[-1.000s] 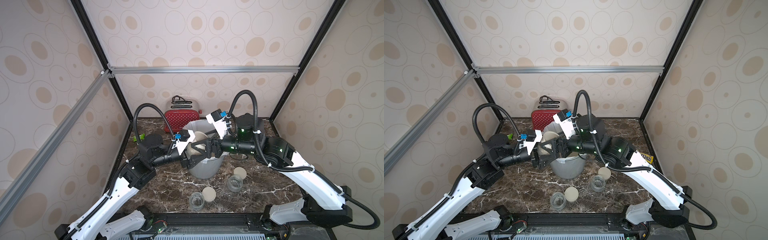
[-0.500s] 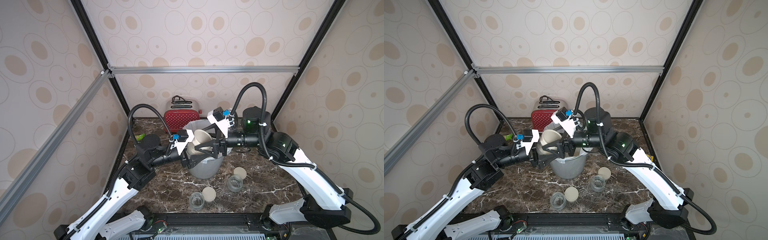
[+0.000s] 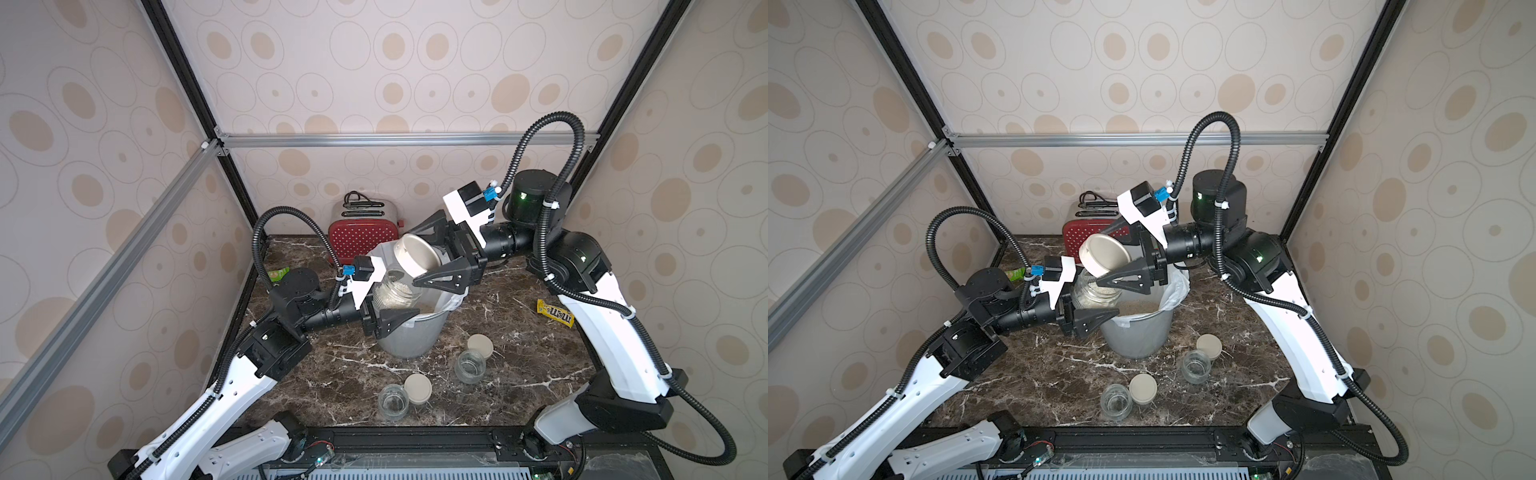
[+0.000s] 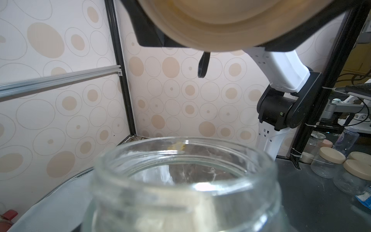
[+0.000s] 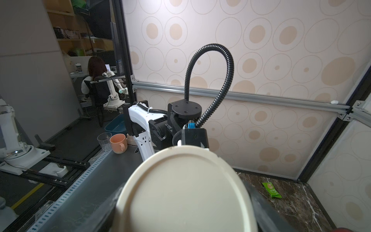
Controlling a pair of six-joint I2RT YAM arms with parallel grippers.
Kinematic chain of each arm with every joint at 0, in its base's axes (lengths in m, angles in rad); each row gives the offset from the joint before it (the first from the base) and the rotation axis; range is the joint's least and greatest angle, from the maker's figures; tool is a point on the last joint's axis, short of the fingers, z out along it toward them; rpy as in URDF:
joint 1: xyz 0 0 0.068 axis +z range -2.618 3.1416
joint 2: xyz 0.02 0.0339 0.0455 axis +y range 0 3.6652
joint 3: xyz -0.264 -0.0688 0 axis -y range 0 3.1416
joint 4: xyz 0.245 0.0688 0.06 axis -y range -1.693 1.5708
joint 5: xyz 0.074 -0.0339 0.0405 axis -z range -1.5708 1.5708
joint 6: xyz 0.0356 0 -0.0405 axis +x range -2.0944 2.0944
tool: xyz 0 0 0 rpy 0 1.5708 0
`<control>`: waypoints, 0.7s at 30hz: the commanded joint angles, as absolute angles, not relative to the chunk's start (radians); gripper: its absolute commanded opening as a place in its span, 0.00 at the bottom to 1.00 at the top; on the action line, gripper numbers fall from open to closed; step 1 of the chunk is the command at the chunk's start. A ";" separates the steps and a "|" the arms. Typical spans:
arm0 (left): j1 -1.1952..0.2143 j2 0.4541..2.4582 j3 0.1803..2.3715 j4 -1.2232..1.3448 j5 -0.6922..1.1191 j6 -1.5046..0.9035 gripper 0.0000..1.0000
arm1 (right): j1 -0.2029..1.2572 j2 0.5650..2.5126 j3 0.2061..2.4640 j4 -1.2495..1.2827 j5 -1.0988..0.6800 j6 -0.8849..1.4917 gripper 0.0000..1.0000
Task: Empty moldy rice from jars
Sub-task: Unscrew the lid from the jar.
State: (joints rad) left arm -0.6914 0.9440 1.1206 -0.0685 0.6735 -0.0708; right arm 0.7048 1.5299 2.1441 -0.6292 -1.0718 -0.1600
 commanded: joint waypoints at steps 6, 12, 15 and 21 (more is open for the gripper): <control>-0.693 0.904 1.142 -0.037 0.660 -0.066 0.43 | 0.688 1.510 2.109 -0.635 -1.075 -0.183 0.52; -0.693 0.842 1.173 -0.148 0.563 0.025 0.44 | 0.677 1.469 2.080 -0.662 -0.926 -0.195 0.54; -0.692 0.796 1.206 -0.242 0.495 0.091 0.44 | 0.678 1.436 2.031 -0.657 -0.831 -0.181 0.53; -0.691 0.714 1.245 -0.355 0.379 0.158 0.45 | 0.678 1.364 1.881 -0.575 -0.761 -0.111 0.51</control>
State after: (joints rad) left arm -0.6910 0.7609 1.1828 -0.3252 0.4591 0.0841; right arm 0.6811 1.3945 1.9297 -0.6289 -0.8230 -0.1417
